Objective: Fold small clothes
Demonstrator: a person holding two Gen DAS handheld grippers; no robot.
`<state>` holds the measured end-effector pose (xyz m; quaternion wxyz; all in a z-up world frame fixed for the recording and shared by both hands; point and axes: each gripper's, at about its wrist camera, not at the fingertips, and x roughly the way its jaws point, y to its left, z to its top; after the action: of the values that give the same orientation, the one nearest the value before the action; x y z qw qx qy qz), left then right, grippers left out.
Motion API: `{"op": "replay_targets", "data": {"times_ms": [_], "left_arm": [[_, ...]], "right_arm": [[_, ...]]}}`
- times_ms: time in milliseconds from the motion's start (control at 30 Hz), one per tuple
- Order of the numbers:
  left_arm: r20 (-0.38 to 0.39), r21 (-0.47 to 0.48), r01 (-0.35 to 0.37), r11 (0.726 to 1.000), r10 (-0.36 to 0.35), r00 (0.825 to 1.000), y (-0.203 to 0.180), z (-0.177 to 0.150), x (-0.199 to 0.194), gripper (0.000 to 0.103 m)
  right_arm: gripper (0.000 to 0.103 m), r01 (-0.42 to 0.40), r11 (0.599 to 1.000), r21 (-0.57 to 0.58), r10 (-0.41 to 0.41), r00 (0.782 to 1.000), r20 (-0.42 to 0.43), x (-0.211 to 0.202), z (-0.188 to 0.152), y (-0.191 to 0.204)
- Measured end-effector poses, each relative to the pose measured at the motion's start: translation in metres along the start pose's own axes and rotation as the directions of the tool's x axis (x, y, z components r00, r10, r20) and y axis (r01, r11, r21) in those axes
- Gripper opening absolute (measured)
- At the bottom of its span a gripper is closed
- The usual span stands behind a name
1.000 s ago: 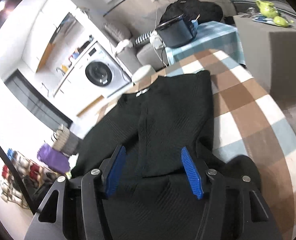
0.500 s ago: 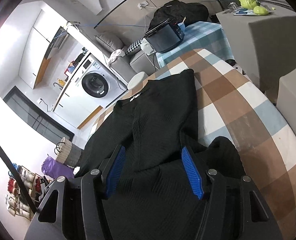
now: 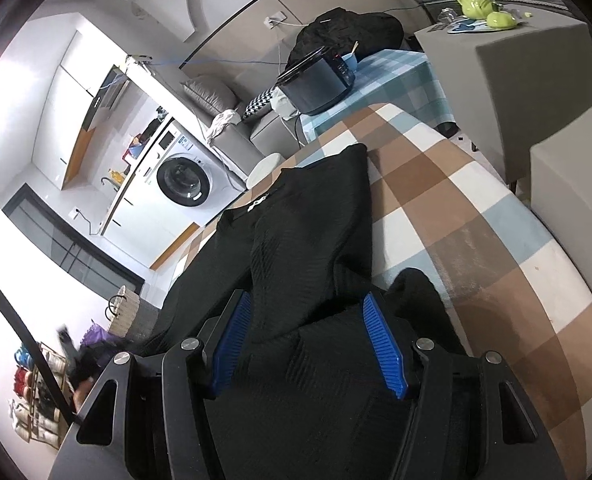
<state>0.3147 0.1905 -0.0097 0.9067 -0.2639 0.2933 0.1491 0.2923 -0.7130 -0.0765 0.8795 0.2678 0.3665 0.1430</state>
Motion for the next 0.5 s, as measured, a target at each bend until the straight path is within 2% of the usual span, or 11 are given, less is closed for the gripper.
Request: {"op": "replay_targets", "data": {"times_ms": [67,133,167,200,267,300,333,400,500], "left_arm": [[0.032,0.147,0.062,0.987,-0.067,0.997,-0.052,-0.001,-0.009,0.002],[-0.017,0.296,0.180,0.938,-0.183,0.983,-0.109,-0.017,-0.007,0.002],[-0.096,0.347,0.270,0.898,-0.252,0.963,-0.134,-0.031,0.001,0.003],[-0.185,0.377,0.321,0.869,-0.269,0.945,-0.152,-0.044,0.009,0.005],[-0.312,0.397,0.370,0.840,-0.255,0.915,-0.170,-0.070,0.024,0.011],[-0.328,0.394,0.377,0.838,-0.255,0.910,-0.170,-0.078,0.026,0.020],[-0.336,0.381,0.379,0.843,-0.256,0.907,-0.166,-0.085,0.027,0.037],[-0.316,0.339,0.362,0.869,-0.257,0.913,-0.152,-0.092,0.025,0.058],[-0.289,0.278,0.330,0.902,-0.249,0.924,-0.126,-0.095,0.018,0.060]], "right_arm": [[0.060,-0.002,1.000,0.007,0.002,1.000,0.002,-0.004,-0.002,-0.002],[0.060,0.000,1.000,0.010,0.000,1.000,0.003,-0.006,-0.002,-0.004],[0.060,0.004,1.000,0.011,-0.004,1.000,0.004,-0.008,-0.003,-0.005],[0.060,0.006,1.000,0.013,-0.006,1.000,0.006,-0.009,-0.003,-0.005],[0.061,0.010,1.000,0.013,-0.010,1.000,0.007,-0.011,-0.004,-0.006],[0.061,0.017,1.000,0.013,-0.017,1.000,0.006,-0.013,-0.005,-0.007],[0.061,0.021,1.000,0.013,-0.021,1.000,0.003,-0.013,-0.005,-0.008],[0.062,0.025,1.000,0.017,-0.025,1.000,0.002,-0.015,-0.005,-0.012],[0.062,0.036,0.999,0.020,-0.036,0.999,-0.004,-0.015,-0.006,-0.016]]}}
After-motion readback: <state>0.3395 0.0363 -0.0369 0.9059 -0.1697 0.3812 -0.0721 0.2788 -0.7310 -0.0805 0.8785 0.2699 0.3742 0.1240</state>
